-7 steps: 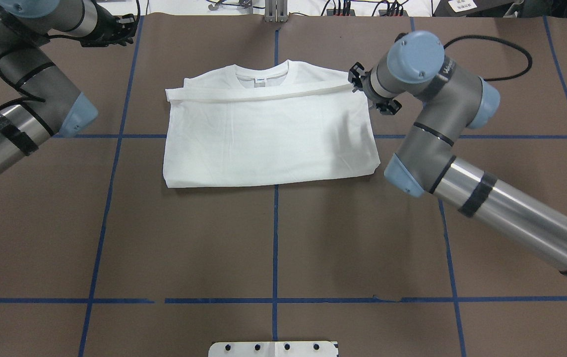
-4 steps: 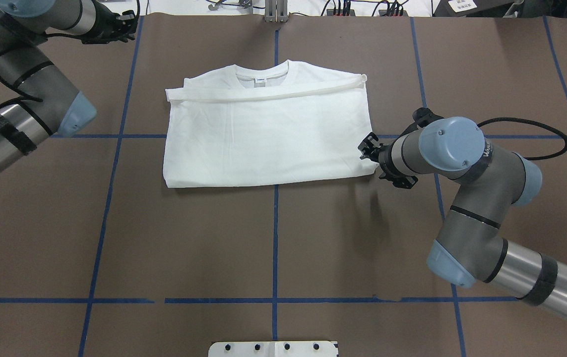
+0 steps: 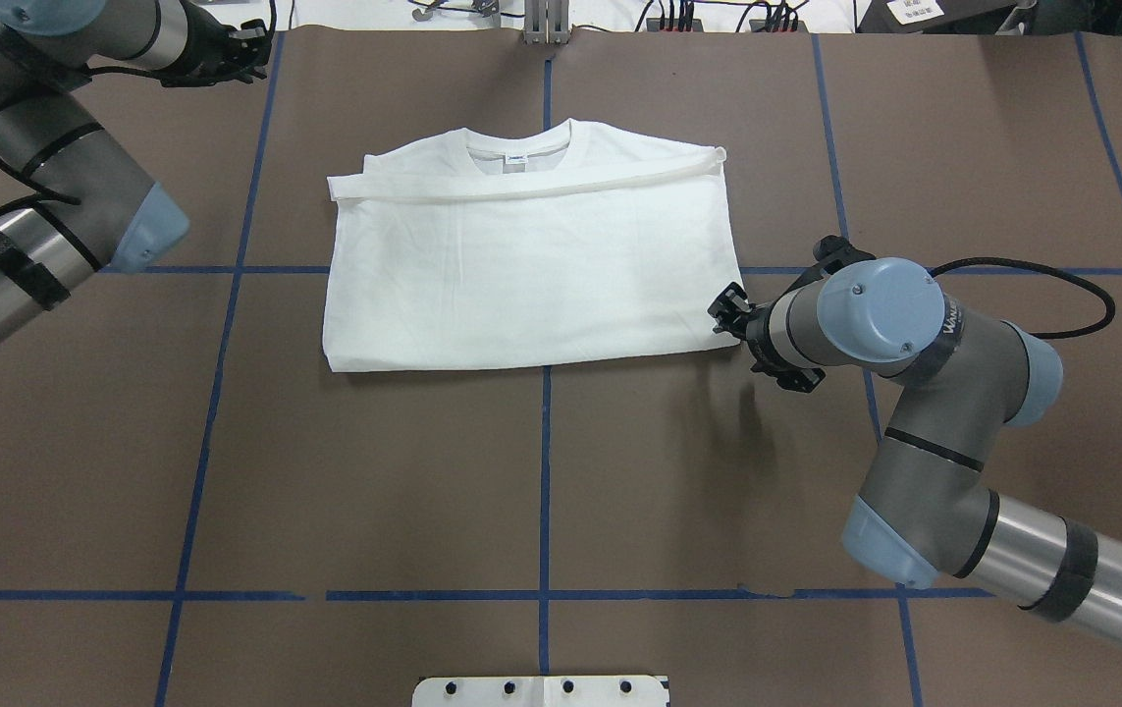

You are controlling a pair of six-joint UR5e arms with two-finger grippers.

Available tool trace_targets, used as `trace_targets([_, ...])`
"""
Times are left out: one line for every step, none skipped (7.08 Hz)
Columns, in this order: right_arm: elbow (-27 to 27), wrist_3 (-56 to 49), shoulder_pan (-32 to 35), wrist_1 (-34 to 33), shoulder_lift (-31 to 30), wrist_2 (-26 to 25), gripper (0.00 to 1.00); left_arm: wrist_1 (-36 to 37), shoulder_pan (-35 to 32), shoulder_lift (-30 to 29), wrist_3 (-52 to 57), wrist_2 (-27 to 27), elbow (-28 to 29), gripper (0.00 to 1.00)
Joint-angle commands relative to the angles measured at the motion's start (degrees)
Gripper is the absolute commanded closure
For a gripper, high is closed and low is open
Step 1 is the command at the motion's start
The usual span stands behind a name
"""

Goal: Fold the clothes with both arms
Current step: 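Withdraw the left arm while the right gripper moves to the folded edge near it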

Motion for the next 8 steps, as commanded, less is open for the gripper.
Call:
trace_targets([-2.3, 0.0, 0.3, 0.0, 1.4, -1.0, 0.28, 0.1, 0.1, 0.2, 0.1, 0.0, 0.0, 0.75])
trace_targets([-2.5, 0.2, 0.4, -0.1, 1.7, -1.2, 0.42, 0.1, 0.1, 0.3, 0.2, 0.0, 0.0, 0.75])
trace_targets([-2.3, -0.2, 0.4, -1.8, 2.0, -1.3, 0.99, 0.1, 0.1, 0.3, 0.2, 0.0, 0.0, 0.75])
trace_targets([-1.7, -0.4, 1.1, -1.9, 2.0, -0.9, 1.00, 0.1, 0.1, 0.3, 0.1, 0.0, 0.0, 0.75])
trace_targets([-0.9, -0.7, 1.6, -2.6, 2.0, -0.6, 1.00, 0.2, 0.2, 0.3, 0.2, 0.0, 0.0, 0.75])
trace_targets([1.1, -1.9, 1.8, -4.2, 1.6, -0.5, 1.00, 0.2, 0.2, 0.3, 0.2, 0.0, 0.0, 0.75])
trace_targets([4.8, -2.1, 1.9, -8.2, 1.2, -0.4, 1.00, 0.2, 0.2, 0.3, 0.2, -0.1, 0.0, 0.75])
trace_targets([13.0, -2.1, -0.1, -16.6, 0.6, -0.5, 1.00, 0.2, 0.3, 0.1, -0.1, -0.2, 0.0, 0.75])
